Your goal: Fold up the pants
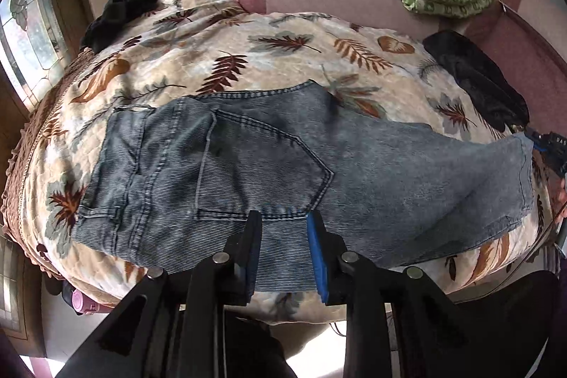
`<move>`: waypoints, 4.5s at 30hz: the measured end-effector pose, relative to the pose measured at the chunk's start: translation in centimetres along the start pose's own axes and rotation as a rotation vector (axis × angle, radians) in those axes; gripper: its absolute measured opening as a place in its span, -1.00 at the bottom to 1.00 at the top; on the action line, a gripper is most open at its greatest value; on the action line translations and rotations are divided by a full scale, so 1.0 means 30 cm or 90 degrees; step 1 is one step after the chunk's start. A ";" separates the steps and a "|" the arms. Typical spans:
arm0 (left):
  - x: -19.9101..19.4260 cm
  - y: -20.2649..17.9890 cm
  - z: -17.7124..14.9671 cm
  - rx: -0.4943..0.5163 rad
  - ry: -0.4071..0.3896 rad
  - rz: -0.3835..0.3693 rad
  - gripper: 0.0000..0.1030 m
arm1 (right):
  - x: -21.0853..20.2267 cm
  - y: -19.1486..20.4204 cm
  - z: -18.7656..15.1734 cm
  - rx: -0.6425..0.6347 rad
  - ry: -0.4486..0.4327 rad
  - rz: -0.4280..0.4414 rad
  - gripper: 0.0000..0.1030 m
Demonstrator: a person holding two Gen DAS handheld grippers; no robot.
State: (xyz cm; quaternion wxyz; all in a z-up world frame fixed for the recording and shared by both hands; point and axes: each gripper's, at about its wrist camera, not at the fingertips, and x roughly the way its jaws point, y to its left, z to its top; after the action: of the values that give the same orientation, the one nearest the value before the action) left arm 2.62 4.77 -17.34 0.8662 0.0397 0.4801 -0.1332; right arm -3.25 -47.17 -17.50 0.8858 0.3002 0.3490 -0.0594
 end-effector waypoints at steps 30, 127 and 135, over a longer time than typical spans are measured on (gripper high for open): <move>0.185 -0.214 -0.153 0.127 0.071 0.030 -0.31 | 0.049 0.009 -0.387 -0.156 0.281 0.017 -0.42; 0.152 -0.615 0.049 0.218 0.035 0.051 0.30 | -0.129 -0.033 -0.268 0.004 0.040 0.052 -0.92; 0.278 -0.769 -0.008 0.255 0.092 0.031 0.40 | -0.167 -0.052 -0.355 0.027 0.054 0.078 -0.91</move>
State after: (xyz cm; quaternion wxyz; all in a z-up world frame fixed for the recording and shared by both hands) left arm 0.41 -18.97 -23.14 0.8074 0.2323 0.5035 -0.2016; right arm -13.71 -42.86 -21.14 0.8657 0.3416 0.3658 0.0002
